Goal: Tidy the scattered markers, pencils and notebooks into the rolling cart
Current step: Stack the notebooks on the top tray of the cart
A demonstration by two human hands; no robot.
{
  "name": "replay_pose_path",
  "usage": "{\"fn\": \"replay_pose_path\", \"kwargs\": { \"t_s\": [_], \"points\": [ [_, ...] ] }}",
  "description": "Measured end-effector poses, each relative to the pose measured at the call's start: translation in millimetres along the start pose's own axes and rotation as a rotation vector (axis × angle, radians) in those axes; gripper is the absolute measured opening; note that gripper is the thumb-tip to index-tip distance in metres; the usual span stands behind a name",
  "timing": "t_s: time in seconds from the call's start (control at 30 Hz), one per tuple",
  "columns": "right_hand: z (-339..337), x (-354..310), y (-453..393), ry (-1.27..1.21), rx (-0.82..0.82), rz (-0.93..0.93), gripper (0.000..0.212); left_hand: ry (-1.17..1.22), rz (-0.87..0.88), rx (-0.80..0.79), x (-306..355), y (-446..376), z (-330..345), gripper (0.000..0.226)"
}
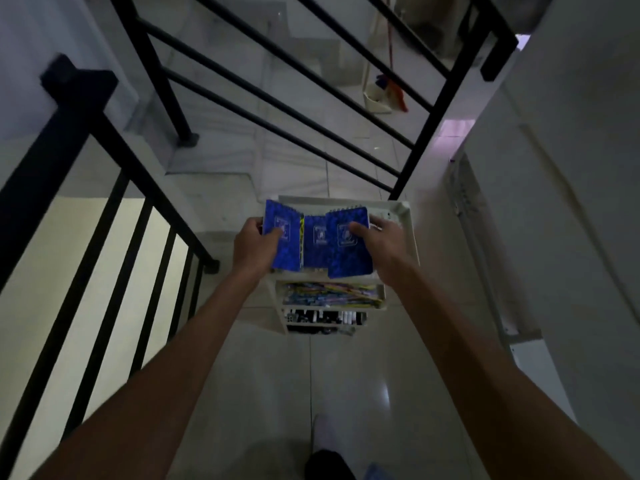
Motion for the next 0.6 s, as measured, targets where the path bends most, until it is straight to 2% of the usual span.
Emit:
{"fn": "replay_pose_path", "kwargs": {
  "t_s": [0.13,0.23,0.37,0.5,0.6],
  "points": [
    [22,15,-39,0.068,-0.015,0.021,0.045,-0.129,0.024,0.030,2,-25,21,0.025],
    [34,32,-56,0.061,-0.009,0.064,0.048,-0.240,0.053,0.092,-1,-35,26,0.020],
    [44,39,-61,0.130,0.008,0.030,0.045,-0.315,0.181,0.158,-6,-39,26,0.019],
    [42,40,-59,0.188,0.031,-0.070,0.044,-0.400,0.220,0.194,-9,-38,25,0.038],
    [43,44,-59,0.171,0.036,-0.085,0.045,-0.431,0.242,0.170,-13,-38,24,0.063]
  ]
}}
Point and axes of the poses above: each hand's wrist, its own y-axis away from the middle knuckle, its own z-axis out of the palm, x = y × z, the point moved 6 cm from there along -y, towards the middle knuckle, and after that the axes turned 8 degrees about -z, right-handed, at the moved point
